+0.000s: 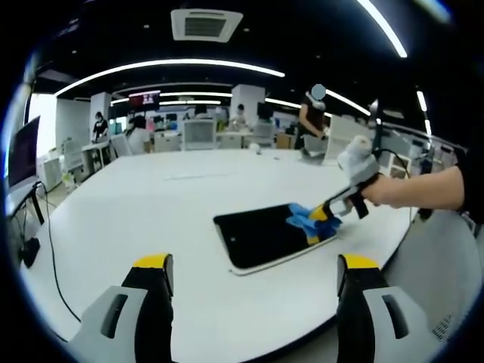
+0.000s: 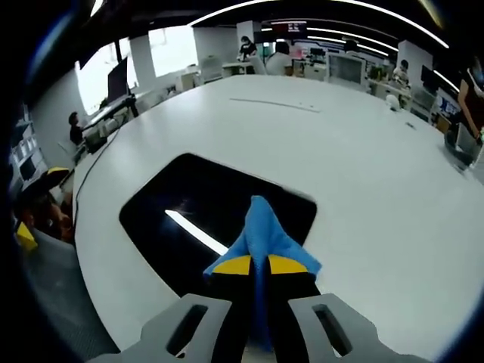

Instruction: Wipe the mirror surface with the cleaning cloth until all visible marks leave the cleaned area.

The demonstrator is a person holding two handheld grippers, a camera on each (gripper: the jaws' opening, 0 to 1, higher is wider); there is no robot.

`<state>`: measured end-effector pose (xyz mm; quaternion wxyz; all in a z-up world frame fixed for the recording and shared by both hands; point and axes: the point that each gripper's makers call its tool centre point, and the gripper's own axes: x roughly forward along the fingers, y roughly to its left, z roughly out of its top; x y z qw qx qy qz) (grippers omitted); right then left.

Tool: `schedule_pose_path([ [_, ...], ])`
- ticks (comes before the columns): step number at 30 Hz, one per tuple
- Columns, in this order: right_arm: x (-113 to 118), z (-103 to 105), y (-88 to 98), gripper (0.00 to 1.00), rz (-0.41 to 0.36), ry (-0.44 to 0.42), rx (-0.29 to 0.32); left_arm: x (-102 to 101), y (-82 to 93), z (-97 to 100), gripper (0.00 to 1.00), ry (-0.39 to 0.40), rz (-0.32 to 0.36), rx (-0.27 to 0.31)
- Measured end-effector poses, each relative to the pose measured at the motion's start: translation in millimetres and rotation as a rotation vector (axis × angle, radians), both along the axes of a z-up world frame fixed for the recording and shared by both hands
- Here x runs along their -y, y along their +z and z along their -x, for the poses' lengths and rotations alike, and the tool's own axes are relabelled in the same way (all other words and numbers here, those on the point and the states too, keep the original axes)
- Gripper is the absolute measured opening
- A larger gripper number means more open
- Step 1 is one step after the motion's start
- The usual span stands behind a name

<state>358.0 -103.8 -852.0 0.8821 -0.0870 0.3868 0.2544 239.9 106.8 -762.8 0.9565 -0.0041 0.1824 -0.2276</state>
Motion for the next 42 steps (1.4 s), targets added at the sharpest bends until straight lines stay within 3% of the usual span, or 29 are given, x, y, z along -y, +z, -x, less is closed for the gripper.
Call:
schedule_pose_path([
  [16,-4,25,-1.5,0.01,-0.045,-0.034,-0.049,-2,1.7,-0.6,0.89,0.011,0.011,0.009],
  [31,-4,24,-3.9,0.01,-0.035,-0.043,-0.043,-3,3.6,-1.4,0.91,0.021,0.016,0.02],
  [37,-18,27,-3.5,0.01,-0.027,-0.022,-0.036,-3,3.9,-1.3,0.91,0.019,0.019,0.022],
  [40,-30,29,-3.0,0.01,-0.093,-0.036,-0.066,-2,4.0,-1.5,0.9,0.017,0.02,0.023],
  [42,-35,29,-2.6,0.01,-0.086,-0.029,-0.063,-3,4.6,-1.7,0.9,0.02,0.021,0.026],
])
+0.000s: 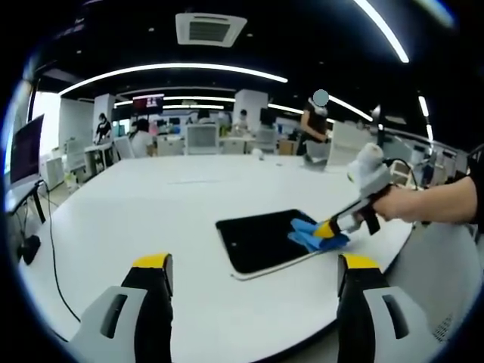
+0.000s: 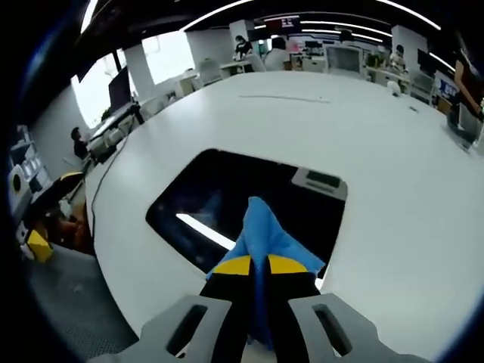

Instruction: Wipe the mirror surface with the cleaning cloth until all visible marks leave the cleaned area.

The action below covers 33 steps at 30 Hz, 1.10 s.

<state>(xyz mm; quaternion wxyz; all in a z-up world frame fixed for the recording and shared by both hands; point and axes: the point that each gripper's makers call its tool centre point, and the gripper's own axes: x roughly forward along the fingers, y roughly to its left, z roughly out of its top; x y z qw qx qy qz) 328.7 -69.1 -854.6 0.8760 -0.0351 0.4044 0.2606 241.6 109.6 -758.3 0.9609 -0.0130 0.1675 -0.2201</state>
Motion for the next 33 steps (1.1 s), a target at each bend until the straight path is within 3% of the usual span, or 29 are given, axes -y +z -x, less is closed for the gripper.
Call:
schedule_pose_path([
  [17,-56,2,2.0,0.01,-0.057,0.085,0.018,1,-0.7,-0.1,0.88,-0.007,-0.008,-0.002],
  [33,-79,-2,0.3,0.01,-0.093,0.093,-0.017,0,-6.0,1.5,0.87,-0.013,-0.042,-0.022],
])
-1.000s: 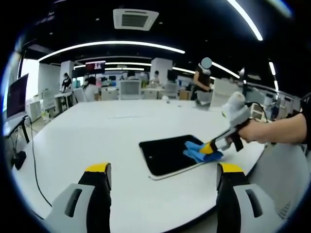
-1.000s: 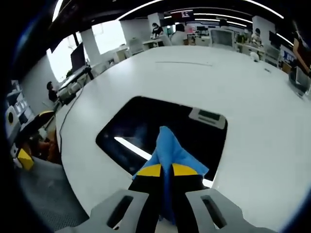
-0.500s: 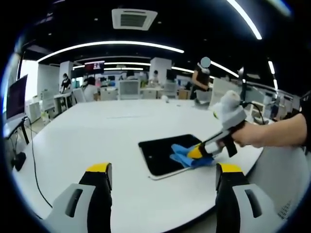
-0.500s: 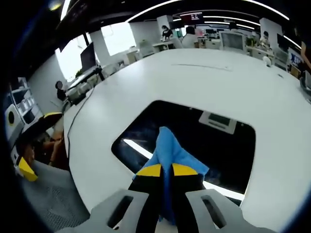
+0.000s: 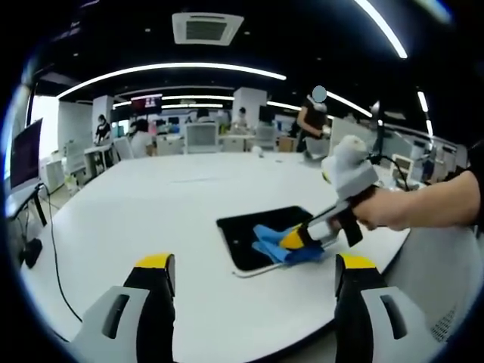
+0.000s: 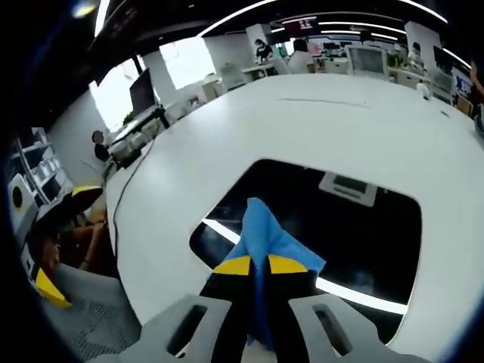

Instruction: Wipe the mirror surface with the cleaning cloth until all visible marks leave the cleaned area.

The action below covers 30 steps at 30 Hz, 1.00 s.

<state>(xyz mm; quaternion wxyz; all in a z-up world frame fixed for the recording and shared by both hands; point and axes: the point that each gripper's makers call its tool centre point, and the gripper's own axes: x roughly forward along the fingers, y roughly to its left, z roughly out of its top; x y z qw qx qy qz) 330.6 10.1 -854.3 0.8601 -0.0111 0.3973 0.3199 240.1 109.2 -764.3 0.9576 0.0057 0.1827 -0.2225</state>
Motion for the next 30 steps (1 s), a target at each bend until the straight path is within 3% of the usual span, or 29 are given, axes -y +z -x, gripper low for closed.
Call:
schedule_pose_path([
  [6,2,-1,-1.3,0.01,-0.023,-0.023,0.002,3,-0.5,0.4,0.9,-0.014,0.0,-0.005],
  [13,-3,-2,-0.3,0.01,-0.022,0.012,-0.015,3,1.6,0.0,0.92,-0.01,0.013,0.003],
  [30,-58,0,0.2,0.01,-0.046,0.081,-0.01,1,-0.6,-0.7,0.94,0.0,0.013,-0.009],
])
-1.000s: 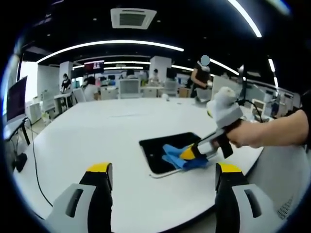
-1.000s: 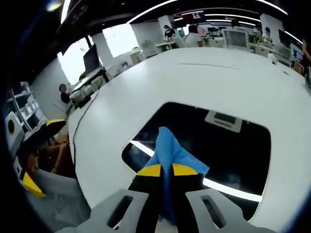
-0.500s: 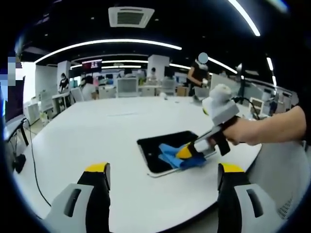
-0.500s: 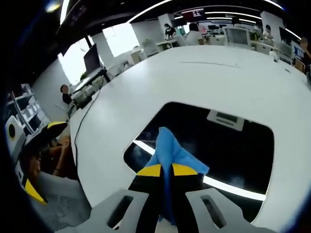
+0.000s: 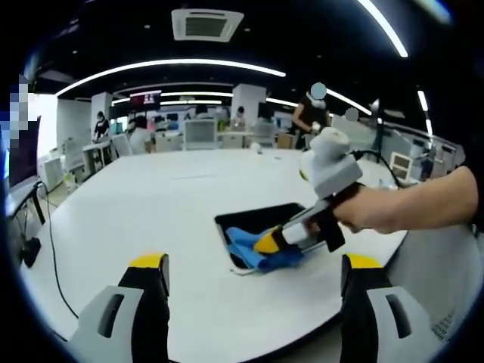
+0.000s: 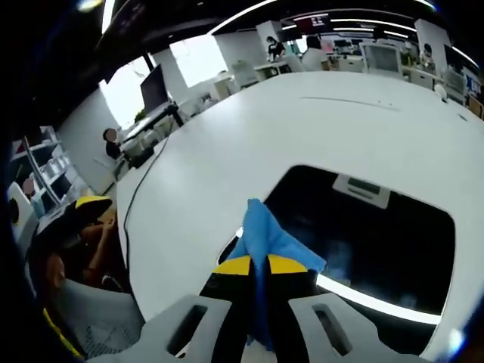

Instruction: Wipe the mirror surface with the cleaning cloth until all visible marks leave the cleaned area.

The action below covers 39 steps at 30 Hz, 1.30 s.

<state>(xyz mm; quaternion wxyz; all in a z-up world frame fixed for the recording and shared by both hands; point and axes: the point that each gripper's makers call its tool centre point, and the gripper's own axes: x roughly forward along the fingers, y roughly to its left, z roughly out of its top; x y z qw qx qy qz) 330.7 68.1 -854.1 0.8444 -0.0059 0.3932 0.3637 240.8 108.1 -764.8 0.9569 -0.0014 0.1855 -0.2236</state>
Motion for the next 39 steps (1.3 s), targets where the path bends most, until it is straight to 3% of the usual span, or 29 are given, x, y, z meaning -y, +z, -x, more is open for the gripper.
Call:
schedule_pose_path([
  [9,-14,2,0.6,0.01,0.006,0.024,-0.004,-1,0.6,-0.1,0.95,0.006,0.002,0.003],
  [30,-15,0,1.3,0.0,0.031,0.087,0.075,-2,-0.1,-1.1,0.95,0.01,0.008,0.001],
  [39,-16,-14,0.6,0.0,0.024,0.076,0.081,-2,-0.3,-1.3,0.96,0.014,0.009,0.0],
])
